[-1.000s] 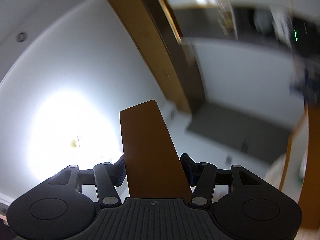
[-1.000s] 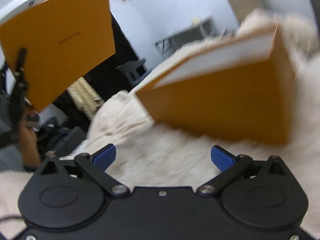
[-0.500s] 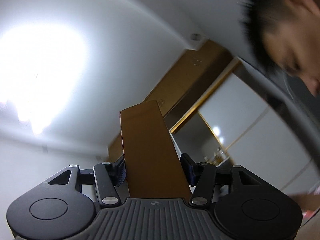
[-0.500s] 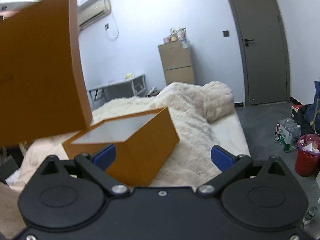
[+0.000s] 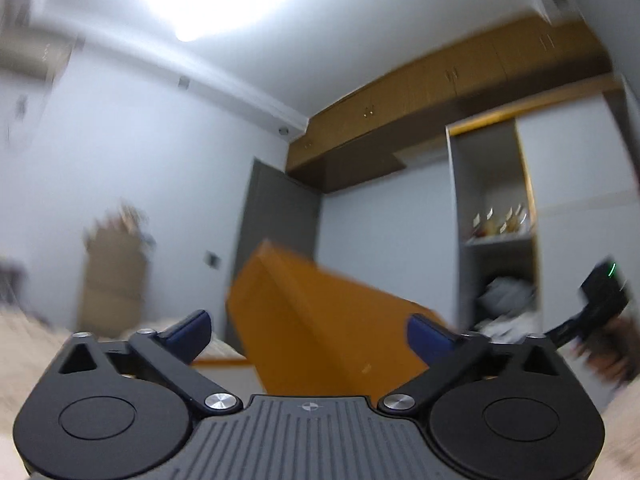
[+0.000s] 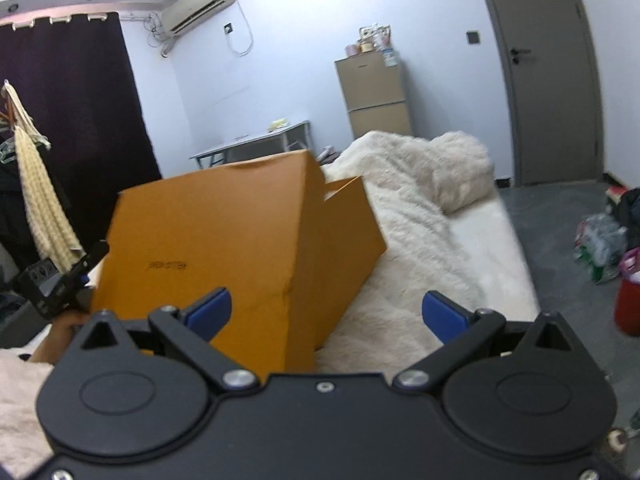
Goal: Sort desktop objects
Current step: 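Grasp the lid's opposite rim with the right tool while the left tool holds it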
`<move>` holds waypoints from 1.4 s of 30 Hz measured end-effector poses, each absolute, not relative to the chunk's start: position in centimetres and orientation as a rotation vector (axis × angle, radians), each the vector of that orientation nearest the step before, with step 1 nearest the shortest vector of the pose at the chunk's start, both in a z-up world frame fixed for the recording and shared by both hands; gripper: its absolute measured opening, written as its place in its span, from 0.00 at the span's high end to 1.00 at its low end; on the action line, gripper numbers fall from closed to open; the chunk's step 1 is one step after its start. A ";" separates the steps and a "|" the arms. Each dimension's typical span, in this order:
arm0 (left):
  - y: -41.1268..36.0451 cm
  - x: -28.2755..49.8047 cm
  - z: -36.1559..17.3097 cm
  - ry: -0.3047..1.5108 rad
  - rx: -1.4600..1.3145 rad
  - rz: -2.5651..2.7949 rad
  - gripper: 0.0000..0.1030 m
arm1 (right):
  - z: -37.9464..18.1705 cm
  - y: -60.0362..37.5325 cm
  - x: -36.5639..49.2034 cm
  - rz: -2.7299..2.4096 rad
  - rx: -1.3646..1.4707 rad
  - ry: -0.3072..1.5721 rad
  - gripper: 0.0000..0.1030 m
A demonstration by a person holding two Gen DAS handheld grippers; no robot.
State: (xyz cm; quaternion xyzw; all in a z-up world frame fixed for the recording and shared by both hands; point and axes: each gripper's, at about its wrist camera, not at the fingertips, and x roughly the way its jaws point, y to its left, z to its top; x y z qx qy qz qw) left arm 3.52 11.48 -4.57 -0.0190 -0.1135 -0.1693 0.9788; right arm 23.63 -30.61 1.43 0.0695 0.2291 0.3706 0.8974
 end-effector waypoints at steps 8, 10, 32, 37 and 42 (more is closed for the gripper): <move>10.0 -1.4 -3.8 -0.147 0.104 -0.425 0.00 | -1.1 -30.1 25.2 0.749 0.124 0.537 0.00; 10.3 -1.7 -3.9 -0.058 0.095 -0.392 0.00 | -1.3 -30.4 25.3 0.784 0.162 0.549 0.00; 14.5 3.8 -3.4 0.213 -0.175 -0.445 0.00 | -3.5 -27.6 26.8 0.962 0.296 0.667 0.07; 14.3 4.3 -3.5 0.235 -0.203 -0.468 0.00 | -3.8 -27.3 26.8 0.980 0.307 0.687 0.07; 14.3 4.6 -3.7 0.263 -0.219 -0.501 0.00 | -3.9 -26.5 26.5 1.006 0.289 0.699 0.08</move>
